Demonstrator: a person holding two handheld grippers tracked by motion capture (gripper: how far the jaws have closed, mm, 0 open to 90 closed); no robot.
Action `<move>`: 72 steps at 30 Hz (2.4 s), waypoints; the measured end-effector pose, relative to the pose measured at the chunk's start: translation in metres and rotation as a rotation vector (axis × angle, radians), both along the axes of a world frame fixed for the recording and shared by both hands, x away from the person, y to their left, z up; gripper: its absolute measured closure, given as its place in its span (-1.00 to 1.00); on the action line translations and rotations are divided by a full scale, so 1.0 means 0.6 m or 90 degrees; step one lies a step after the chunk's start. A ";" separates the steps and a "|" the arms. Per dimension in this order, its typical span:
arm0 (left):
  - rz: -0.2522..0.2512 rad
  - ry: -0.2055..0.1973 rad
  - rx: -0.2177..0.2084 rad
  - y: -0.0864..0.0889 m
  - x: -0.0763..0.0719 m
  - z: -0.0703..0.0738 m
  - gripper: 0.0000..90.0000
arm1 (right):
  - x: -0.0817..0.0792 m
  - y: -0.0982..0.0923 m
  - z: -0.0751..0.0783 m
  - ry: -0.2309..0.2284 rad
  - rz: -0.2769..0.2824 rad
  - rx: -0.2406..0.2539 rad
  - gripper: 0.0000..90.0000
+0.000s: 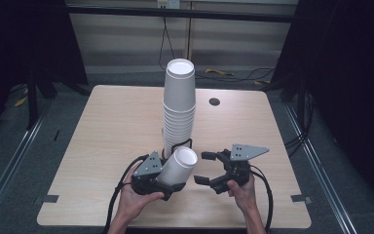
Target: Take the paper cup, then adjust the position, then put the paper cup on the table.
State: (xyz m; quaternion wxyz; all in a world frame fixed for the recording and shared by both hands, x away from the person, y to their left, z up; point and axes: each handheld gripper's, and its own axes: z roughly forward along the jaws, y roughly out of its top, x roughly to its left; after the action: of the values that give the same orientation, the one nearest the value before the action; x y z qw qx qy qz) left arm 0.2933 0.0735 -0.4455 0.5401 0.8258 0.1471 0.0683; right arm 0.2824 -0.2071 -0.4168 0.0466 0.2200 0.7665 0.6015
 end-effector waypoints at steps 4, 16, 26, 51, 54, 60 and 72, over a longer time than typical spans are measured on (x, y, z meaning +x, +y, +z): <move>0.007 -0.008 0.031 0.000 0.002 0.002 -0.62 | -0.001 -0.004 0.001 -0.007 -0.003 -0.017 -0.69; -0.015 -0.005 0.080 -0.011 0.010 0.007 -0.62 | 0.000 -0.009 0.002 0.019 -0.008 -0.093 -0.63; -0.030 -0.001 0.118 -0.016 0.013 0.001 -0.62 | 0.003 -0.008 0.009 0.015 -0.021 -0.133 -0.60; -0.051 0.002 0.227 -0.023 0.016 0.001 -0.62 | 0.018 0.020 0.023 0.036 0.038 -0.266 -0.68; -0.060 0.004 0.238 -0.024 0.016 0.000 -0.62 | 0.020 0.026 0.021 0.037 0.051 -0.290 -0.64; -0.062 0.000 0.272 -0.035 0.021 0.004 -0.62 | 0.026 0.032 0.018 0.049 0.068 -0.333 -0.57; -0.087 -0.016 0.330 -0.052 0.019 0.012 -0.62 | 0.035 0.039 0.018 0.064 0.096 -0.366 -0.54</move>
State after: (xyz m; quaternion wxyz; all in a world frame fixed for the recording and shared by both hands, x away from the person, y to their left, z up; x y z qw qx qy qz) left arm 0.3046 0.0420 -0.4380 0.3159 0.9436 0.0619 0.0772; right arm 0.3037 -0.1838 -0.4058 0.0247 0.1697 0.9210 0.3499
